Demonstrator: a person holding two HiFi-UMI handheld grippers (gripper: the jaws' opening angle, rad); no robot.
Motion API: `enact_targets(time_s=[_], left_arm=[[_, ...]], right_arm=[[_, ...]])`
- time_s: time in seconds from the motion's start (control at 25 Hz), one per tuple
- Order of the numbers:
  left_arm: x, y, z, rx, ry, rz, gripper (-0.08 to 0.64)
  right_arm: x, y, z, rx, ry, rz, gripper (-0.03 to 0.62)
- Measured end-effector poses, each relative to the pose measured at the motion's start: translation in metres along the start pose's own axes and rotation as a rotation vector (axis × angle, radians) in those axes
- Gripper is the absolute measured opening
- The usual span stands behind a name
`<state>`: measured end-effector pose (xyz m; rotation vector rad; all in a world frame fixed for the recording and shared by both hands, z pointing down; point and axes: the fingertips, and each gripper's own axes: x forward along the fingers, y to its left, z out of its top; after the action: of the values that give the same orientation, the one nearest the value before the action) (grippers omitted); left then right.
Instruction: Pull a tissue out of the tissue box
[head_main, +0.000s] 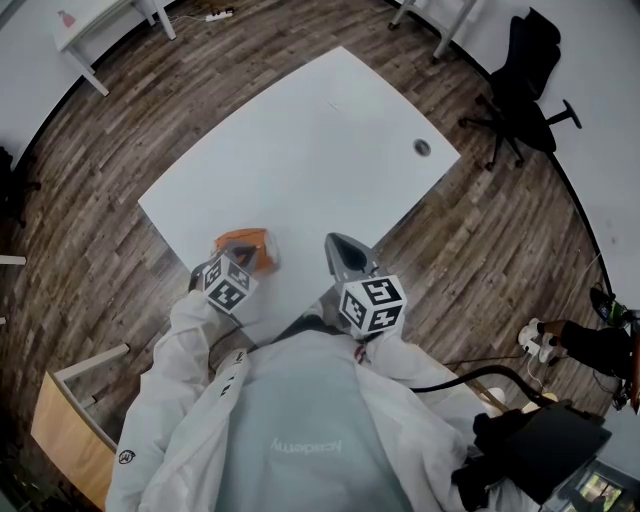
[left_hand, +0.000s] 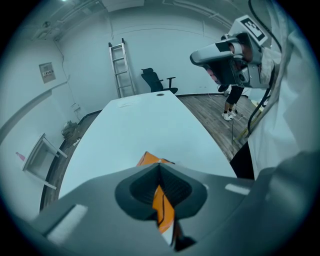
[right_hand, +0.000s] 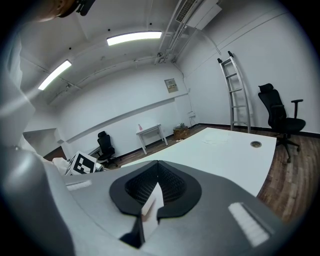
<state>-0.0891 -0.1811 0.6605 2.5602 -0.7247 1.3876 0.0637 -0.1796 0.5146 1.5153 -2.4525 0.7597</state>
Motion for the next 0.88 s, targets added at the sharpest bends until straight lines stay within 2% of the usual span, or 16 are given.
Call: enact_targets(time_s=[0.24,0.88], left_arm=[[-0.005,-0.001,0.000,-0.005,-0.001,0.004,0.000],[-0.013,-0.010,0.001,-0.025,0.010,-0.004,0.000]], right_arm=[[0.011,0.010,-0.010,-0.005,0.035,0.035,0.002],[0.063,0.053,-0.069,-0.090,0.246,0.182,0.002]])
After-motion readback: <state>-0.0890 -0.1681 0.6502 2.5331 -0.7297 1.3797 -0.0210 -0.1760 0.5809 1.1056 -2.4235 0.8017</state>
